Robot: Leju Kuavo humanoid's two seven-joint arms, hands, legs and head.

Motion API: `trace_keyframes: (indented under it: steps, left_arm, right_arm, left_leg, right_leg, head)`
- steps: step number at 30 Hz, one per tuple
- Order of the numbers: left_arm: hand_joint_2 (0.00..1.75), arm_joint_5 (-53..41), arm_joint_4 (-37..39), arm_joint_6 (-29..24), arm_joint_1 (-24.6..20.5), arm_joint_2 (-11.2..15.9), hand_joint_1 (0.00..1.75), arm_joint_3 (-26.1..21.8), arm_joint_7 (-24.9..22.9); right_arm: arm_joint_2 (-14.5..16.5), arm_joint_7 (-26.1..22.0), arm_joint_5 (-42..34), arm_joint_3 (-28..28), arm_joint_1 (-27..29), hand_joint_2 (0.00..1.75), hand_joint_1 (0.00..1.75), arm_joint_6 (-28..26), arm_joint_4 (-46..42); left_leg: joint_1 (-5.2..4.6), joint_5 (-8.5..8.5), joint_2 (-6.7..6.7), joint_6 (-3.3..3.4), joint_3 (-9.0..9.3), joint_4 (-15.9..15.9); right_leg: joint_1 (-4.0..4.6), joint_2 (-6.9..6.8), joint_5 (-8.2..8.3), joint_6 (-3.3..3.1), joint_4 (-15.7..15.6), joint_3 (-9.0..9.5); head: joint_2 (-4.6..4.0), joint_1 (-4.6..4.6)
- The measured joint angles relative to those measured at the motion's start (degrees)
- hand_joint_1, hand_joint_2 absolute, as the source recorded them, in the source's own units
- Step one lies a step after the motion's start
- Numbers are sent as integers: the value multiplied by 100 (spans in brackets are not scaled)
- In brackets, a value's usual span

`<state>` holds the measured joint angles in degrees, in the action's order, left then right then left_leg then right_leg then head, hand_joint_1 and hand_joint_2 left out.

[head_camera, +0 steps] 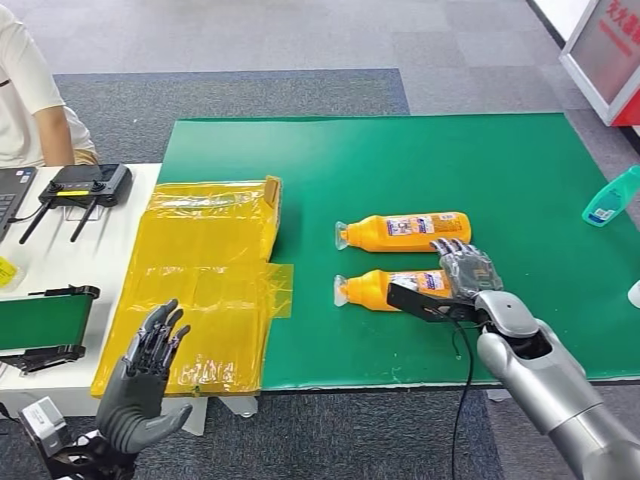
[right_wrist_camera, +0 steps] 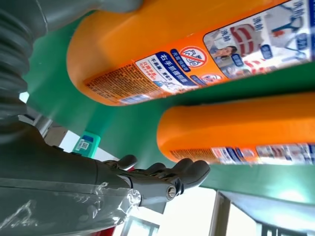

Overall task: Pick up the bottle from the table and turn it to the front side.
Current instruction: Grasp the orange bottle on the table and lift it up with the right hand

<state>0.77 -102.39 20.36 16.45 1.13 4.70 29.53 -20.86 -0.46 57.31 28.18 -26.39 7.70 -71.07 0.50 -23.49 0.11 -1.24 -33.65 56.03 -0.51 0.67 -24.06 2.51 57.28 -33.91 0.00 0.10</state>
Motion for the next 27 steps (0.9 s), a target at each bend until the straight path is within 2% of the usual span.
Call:
trace_keyframes:
  steps: [3, 7, 22, 27]
  left_arm:
    - [175, -130, -19, -37, 12, -3, 0, -1, 153]
    - [175, -172, -44, -25, 24, -4, 0, 1, 214]
    - [175, -514, -321, 80, 67, 107, 0, 389, 504]
    - [175, -819, -464, 104, 74, 313, 0, 698, 890]
  right_arm:
    - [-134, 14, -81, 173, -168, 175, 0, 302, 98]
    - [-250, 17, -120, 323, -314, 175, 0, 412, 202]
    - [-352, 56, -248, 736, -453, 175, 0, 391, 429]
    - [-396, 20, -303, 808, -451, 175, 0, 362, 460]
  left_leg:
    - [0, 0, 0, 0, 0, 0]
    - [-1, 0, 0, 0, 0, 1]
    - [-1, 1, 0, 0, 1, 1]
    - [-1, 1, 0, 0, 1, 1]
  right_leg:
    - [0, 0, 1, 2, 0, 0]
    - [-1, 0, 2, 3, 0, 0]
    - [-1, 0, 3, 3, 0, -1]
    - [-1, 0, 3, 4, 0, -1]
  head:
    - [0, 1]
    - [0, 0]
    - [0, 0]
    - [0, 0]
